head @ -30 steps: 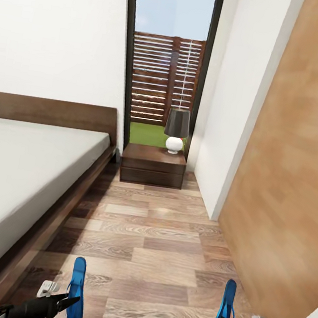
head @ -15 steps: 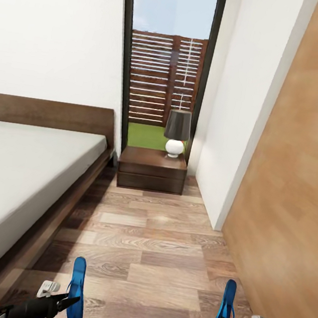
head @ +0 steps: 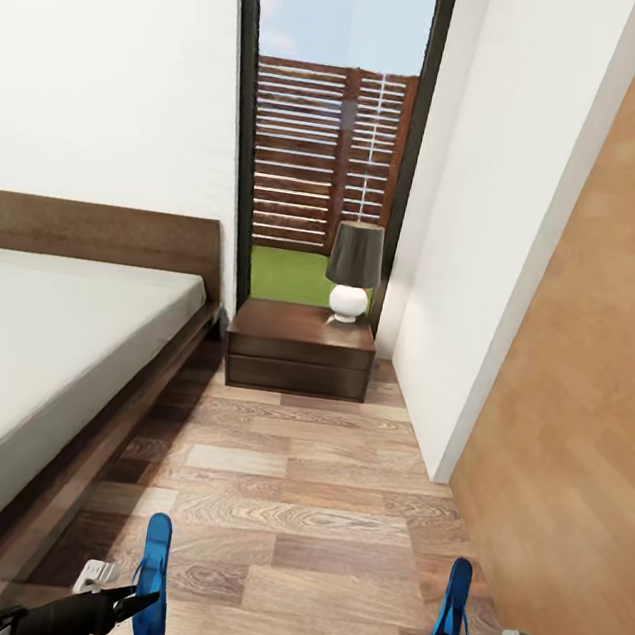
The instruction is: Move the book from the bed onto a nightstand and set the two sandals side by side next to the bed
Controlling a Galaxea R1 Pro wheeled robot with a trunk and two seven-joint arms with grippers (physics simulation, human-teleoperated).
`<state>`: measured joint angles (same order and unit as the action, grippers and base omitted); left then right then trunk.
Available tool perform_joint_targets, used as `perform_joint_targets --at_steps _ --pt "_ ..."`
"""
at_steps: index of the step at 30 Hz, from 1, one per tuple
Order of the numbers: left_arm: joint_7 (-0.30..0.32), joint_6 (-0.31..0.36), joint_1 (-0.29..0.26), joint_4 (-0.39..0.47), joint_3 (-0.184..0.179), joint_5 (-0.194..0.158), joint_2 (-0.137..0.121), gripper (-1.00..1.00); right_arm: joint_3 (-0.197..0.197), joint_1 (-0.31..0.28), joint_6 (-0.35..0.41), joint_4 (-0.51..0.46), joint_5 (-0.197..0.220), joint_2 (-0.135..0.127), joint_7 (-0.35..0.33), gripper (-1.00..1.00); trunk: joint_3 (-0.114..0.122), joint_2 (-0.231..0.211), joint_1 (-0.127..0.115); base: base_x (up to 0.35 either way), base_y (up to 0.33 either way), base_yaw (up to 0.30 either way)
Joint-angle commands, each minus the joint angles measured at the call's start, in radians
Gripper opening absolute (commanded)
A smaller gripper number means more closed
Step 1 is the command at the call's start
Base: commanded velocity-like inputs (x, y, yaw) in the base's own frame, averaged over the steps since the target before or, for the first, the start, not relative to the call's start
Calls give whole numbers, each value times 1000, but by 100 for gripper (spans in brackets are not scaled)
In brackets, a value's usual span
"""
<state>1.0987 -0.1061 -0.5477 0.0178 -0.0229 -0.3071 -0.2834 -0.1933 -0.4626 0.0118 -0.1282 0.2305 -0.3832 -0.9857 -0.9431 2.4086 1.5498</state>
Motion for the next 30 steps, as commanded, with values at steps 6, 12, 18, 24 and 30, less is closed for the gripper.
perform_joint_targets --at_steps 6,12,18,24,30 --pt "-14 -10 -1 -1 0 -1 0 -100 -8 -1 2 1 -2 0 -4 -100 -1 0 0 322 -32 0" --pt "-16 -10 0 -1 0 -1 0 -100 -8 -1 2 1 -2 0 -4 -100 -1 0 0 322 -2 0" --pt "-16 -10 -1 -1 0 -1 0 -100 -8 -1 2 1 -2 0 -4 -100 -1 0 0 321 -20 0" --pt "-16 -10 -1 -1 0 -1 0 -100 -8 -1 2 1 -2 1 -4 -100 -1 0 0 321 -109 0" --pt "-16 -10 -1 -1 0 -1 0 -100 -8 -1 2 1 -2 1 -4 -100 -1 0 0 321 -110 0"
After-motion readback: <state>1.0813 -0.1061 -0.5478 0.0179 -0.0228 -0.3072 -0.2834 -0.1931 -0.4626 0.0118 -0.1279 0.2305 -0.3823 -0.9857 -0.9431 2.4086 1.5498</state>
